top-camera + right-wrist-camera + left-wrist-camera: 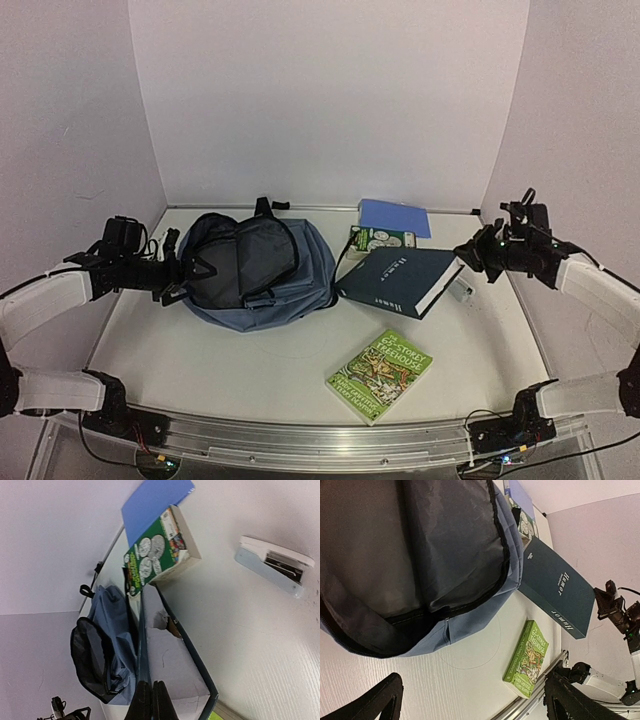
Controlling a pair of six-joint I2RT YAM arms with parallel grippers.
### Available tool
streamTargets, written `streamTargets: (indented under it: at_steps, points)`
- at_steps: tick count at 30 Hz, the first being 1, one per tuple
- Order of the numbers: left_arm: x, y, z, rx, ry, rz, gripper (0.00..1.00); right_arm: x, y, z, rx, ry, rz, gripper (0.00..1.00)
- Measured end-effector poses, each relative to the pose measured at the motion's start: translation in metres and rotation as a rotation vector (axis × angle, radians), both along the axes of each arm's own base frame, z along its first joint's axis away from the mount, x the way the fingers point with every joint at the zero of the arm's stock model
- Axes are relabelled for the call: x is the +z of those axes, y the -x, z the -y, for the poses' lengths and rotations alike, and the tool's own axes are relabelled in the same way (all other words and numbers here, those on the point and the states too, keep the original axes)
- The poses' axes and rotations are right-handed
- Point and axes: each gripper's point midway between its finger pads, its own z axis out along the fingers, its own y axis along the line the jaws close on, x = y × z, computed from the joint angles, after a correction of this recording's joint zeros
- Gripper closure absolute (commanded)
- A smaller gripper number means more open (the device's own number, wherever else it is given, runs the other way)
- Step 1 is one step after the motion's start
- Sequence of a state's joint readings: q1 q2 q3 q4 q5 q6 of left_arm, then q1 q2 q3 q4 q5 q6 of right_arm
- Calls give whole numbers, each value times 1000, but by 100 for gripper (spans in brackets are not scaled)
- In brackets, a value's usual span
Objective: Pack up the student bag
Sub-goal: Pick up the book from the center of the board.
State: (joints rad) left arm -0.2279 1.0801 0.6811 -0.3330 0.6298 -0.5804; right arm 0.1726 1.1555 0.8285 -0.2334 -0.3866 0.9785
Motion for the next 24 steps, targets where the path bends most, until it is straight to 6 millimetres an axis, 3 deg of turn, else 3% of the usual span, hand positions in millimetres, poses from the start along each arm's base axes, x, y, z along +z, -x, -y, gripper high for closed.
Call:
streamTargets:
  at_steps: [5, 12, 20, 24]
  points:
    - [22, -9, 7, -10, 16, 66, 1, 41, -4, -11, 56, 47, 75, 100]
    - [28, -7, 10, -28, 26, 80, 2, 63, 7, -30, 162, 72, 95, 100]
    - [41, 3, 30, -126, 80, 124, 2, 99, 33, -86, 380, 37, 154, 100]
    - [47, 6, 38, -160, 98, 145, 2, 106, 46, -122, 496, 12, 161, 100]
